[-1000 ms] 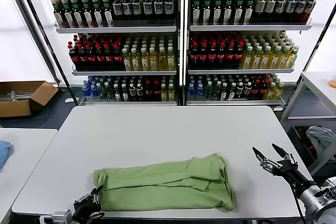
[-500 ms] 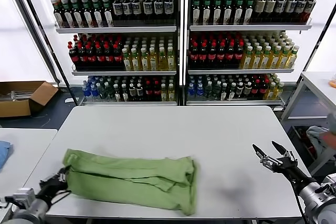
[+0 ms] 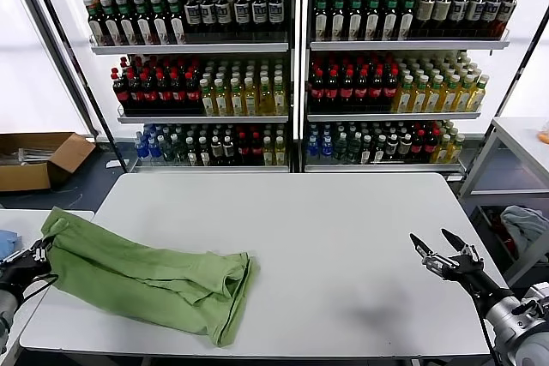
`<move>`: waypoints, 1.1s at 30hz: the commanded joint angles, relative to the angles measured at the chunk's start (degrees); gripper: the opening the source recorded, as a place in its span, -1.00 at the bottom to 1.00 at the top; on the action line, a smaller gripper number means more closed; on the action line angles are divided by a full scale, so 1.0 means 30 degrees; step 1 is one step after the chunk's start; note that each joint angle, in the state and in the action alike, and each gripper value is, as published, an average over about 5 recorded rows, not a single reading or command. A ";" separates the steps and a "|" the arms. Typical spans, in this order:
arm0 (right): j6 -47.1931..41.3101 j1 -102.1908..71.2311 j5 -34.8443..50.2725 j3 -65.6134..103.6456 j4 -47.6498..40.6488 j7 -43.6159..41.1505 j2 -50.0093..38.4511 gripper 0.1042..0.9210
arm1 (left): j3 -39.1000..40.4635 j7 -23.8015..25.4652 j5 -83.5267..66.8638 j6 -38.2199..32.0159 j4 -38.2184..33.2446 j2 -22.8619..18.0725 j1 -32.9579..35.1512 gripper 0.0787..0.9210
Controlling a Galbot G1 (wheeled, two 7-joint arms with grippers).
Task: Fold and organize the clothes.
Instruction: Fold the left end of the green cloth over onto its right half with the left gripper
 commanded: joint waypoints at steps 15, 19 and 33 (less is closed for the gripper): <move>0.0026 -0.0629 -0.0718 0.0201 0.0466 -0.0030 0.0863 0.76 | 0.9234 -0.0178 0.2238 0.0732 -0.6559 -0.4446 -0.0101 -0.96; 0.0013 -0.0782 -0.0782 0.0338 0.0588 -0.0052 0.0945 0.76 | 1.1331 0.0204 0.3998 0.0794 -0.5875 -0.4957 -0.0072 -0.96; -0.0038 -0.1298 -0.1254 0.0624 0.1164 -0.0226 0.1954 0.76 | 1.4792 -0.0935 0.5811 0.1541 -0.4842 -0.6936 -0.0631 -0.57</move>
